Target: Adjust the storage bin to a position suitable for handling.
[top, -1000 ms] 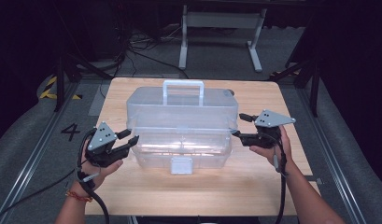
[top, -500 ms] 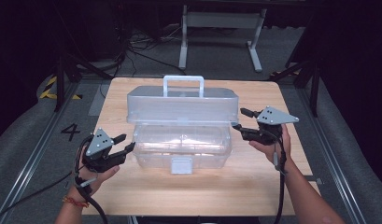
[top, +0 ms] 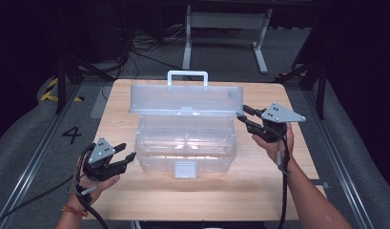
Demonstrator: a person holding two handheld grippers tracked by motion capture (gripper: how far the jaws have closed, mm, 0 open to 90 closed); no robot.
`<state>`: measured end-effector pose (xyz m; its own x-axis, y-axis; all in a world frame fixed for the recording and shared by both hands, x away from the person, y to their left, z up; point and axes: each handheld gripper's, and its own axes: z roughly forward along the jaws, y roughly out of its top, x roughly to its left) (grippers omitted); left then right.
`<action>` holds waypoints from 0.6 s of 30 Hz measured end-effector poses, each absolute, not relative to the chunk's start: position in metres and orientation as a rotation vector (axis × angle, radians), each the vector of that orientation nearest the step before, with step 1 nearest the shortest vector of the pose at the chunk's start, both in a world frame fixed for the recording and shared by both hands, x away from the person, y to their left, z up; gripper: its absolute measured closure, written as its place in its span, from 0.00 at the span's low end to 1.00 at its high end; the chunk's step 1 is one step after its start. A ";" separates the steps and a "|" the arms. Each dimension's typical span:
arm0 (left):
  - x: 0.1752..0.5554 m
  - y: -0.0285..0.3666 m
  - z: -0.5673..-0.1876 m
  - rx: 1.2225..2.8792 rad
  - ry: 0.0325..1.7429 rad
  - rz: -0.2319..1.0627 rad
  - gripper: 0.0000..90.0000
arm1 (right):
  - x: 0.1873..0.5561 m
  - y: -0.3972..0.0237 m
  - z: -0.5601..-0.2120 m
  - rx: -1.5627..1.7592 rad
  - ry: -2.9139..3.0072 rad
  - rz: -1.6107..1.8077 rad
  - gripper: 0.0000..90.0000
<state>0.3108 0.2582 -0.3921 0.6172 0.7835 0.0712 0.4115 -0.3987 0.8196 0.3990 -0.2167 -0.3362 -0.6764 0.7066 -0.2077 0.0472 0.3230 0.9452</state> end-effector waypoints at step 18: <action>0.313 0.277 -0.445 2.166 0.968 0.470 0.39 | 0.415 -0.210 -0.326 0.769 1.845 1.414 0.87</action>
